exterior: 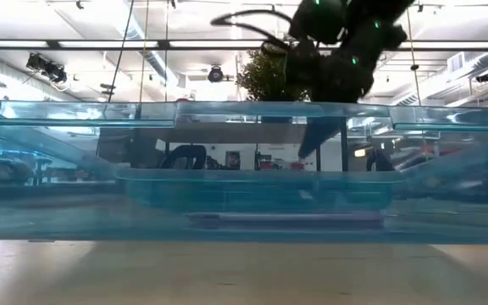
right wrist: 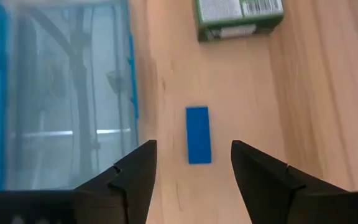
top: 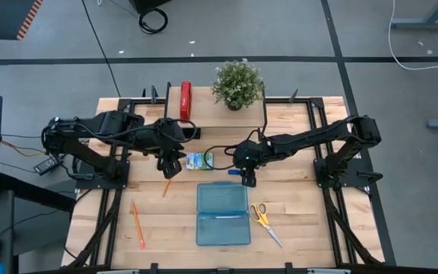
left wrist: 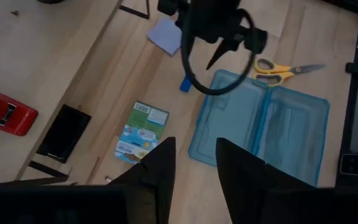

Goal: Pack school essentials
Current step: Put the blue eraser into the blue supply box

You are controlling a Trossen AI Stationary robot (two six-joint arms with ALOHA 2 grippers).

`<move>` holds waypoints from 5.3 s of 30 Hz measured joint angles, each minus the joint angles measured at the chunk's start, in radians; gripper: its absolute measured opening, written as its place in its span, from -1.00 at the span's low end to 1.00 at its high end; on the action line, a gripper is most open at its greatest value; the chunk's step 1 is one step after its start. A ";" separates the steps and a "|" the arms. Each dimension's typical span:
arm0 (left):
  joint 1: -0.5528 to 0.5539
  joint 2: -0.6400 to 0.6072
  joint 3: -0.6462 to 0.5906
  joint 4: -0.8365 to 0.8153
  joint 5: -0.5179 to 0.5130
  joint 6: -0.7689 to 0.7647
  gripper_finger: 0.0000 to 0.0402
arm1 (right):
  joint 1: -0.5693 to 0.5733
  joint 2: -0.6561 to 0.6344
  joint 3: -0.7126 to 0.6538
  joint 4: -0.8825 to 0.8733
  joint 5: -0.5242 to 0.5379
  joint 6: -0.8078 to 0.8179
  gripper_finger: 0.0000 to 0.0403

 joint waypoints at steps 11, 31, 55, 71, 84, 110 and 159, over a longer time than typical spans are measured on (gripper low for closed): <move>0.003 0.000 0.000 0.003 0.000 -0.037 -0.33 | -0.010 0.000 -0.169 0.256 -0.022 0.000 0.06; 0.026 0.000 0.000 -0.003 0.000 -0.050 -0.25 | -0.064 0.144 -0.197 0.446 -0.058 0.001 0.06; 0.025 0.000 0.000 -0.003 -0.001 -0.069 -0.32 | 0.014 0.174 -0.185 0.384 0.006 -0.004 -0.76; 0.025 0.000 0.000 -0.002 -0.001 -0.040 -0.32 | 0.044 -0.094 -0.011 0.098 0.022 0.046 -0.96; 0.025 0.000 0.000 -0.001 -0.012 -0.035 -0.31 | 0.061 0.059 -0.142 0.183 0.070 0.053 -0.18; 0.024 0.000 0.000 -0.010 -0.012 -0.043 -0.36 | 0.052 0.189 -0.137 0.214 0.109 0.076 -0.65; 0.077 0.000 0.000 0.066 -0.028 0.128 -0.34 | 0.427 0.052 -0.107 0.496 -0.133 0.609 -0.59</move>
